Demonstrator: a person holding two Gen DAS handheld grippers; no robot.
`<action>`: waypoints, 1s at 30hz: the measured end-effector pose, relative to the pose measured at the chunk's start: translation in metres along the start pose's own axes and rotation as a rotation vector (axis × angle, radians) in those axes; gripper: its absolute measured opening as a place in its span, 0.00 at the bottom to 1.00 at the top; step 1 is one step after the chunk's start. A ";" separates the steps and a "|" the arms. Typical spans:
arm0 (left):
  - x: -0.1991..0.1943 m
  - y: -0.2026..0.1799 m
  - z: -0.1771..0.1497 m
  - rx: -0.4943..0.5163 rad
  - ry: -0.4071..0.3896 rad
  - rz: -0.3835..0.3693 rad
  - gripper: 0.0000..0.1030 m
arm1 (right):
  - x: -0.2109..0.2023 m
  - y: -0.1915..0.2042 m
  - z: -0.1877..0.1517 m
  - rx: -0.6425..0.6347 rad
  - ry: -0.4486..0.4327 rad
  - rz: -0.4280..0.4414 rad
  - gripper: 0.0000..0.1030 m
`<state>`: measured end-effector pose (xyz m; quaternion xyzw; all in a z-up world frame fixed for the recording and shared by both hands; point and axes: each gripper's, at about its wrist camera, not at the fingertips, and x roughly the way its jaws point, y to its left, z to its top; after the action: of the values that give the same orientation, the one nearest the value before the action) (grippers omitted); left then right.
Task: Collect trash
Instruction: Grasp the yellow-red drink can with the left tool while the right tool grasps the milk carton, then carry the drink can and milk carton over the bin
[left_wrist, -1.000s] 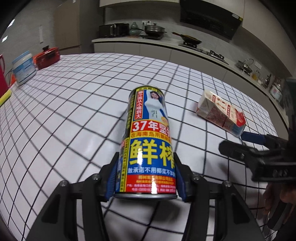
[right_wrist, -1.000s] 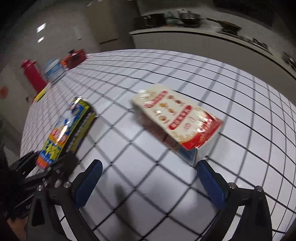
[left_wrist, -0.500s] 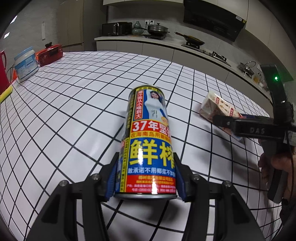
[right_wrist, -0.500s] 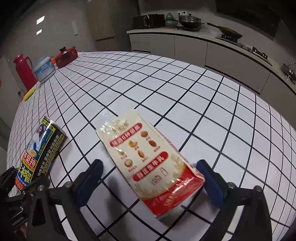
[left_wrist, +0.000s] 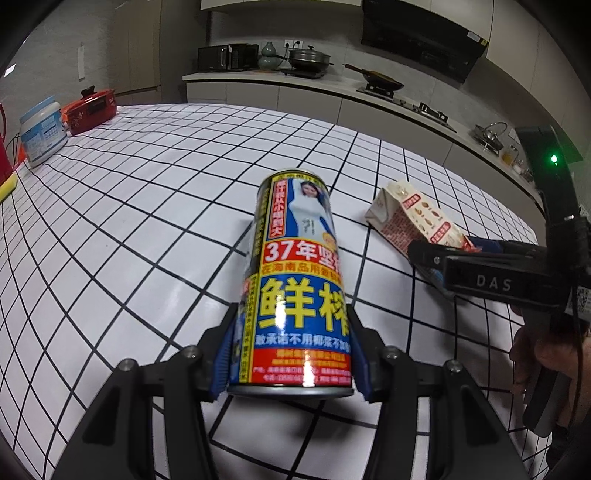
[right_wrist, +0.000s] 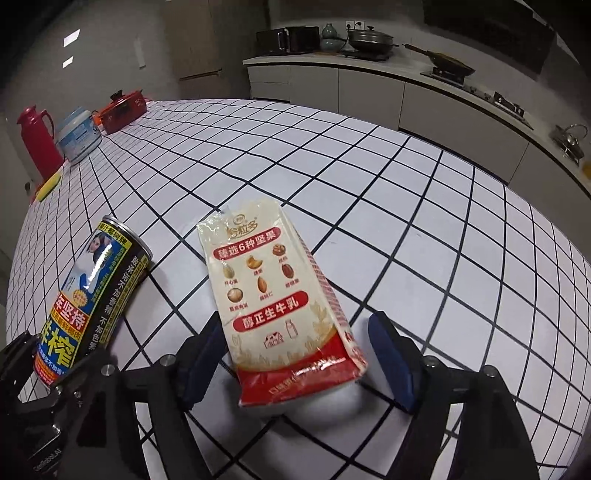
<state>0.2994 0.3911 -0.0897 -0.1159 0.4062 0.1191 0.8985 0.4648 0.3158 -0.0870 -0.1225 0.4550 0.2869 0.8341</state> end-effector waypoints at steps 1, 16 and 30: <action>0.002 0.000 0.002 0.004 0.001 -0.001 0.53 | 0.000 0.003 0.001 -0.012 -0.002 0.003 0.72; -0.016 -0.028 0.001 0.056 -0.042 -0.064 0.52 | -0.062 -0.018 -0.026 0.069 -0.067 0.011 0.59; -0.049 -0.113 -0.028 0.154 -0.040 -0.157 0.52 | -0.147 -0.081 -0.097 0.178 -0.099 -0.074 0.59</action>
<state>0.2834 0.2699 -0.0583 -0.0754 0.3856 0.0189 0.9194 0.3840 0.1518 -0.0237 -0.0502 0.4321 0.2202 0.8731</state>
